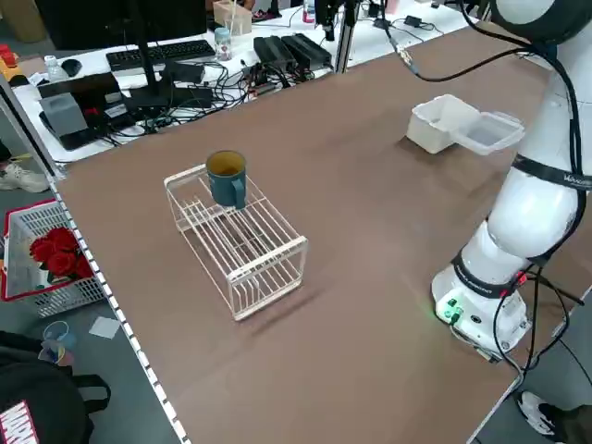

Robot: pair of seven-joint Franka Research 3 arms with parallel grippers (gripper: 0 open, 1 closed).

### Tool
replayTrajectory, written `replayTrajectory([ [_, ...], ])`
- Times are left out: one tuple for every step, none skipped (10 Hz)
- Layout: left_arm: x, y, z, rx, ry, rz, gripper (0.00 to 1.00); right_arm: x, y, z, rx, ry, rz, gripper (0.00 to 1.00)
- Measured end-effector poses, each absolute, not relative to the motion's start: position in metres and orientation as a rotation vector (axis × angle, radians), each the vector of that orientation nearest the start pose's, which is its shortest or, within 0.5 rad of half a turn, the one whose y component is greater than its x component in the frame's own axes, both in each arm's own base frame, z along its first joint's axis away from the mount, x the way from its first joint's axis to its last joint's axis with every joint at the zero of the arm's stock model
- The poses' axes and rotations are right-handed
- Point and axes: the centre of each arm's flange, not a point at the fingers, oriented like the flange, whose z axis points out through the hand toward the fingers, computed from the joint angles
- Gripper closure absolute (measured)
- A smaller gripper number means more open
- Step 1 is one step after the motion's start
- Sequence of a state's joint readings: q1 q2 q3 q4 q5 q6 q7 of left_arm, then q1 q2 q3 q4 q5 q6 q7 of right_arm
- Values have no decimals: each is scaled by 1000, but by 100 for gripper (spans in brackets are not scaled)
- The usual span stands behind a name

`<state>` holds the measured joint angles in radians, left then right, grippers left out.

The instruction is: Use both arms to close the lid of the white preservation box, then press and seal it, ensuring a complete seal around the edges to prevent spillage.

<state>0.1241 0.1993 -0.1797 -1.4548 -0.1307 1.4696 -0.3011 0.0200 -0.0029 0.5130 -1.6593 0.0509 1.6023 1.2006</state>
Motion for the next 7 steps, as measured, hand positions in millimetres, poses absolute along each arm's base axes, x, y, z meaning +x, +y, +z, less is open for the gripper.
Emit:
replayTrajectory([
  [601,-38,551,-3222,-433,363,4,457,313,576,-2941,1131,147,1],
  [603,-37,543,-3209,-483,384,4,441,336,565,-2906,1220,173,1],
  [605,-39,537,-3198,-515,400,12,423,360,550,-2867,1310,194,1],
  [604,-45,528,-3190,-529,413,16,401,386,531,-2828,1395,201,1],
  [602,-52,521,-3185,-523,424,30,375,413,509,-2791,1470,196,1],
  [599,-60,515,-3183,-513,425,48,344,439,487,-2753,1530,186,1],
  [596,-66,512,-3179,-520,422,62,313,459,465,-2718,1575,176,1],
])
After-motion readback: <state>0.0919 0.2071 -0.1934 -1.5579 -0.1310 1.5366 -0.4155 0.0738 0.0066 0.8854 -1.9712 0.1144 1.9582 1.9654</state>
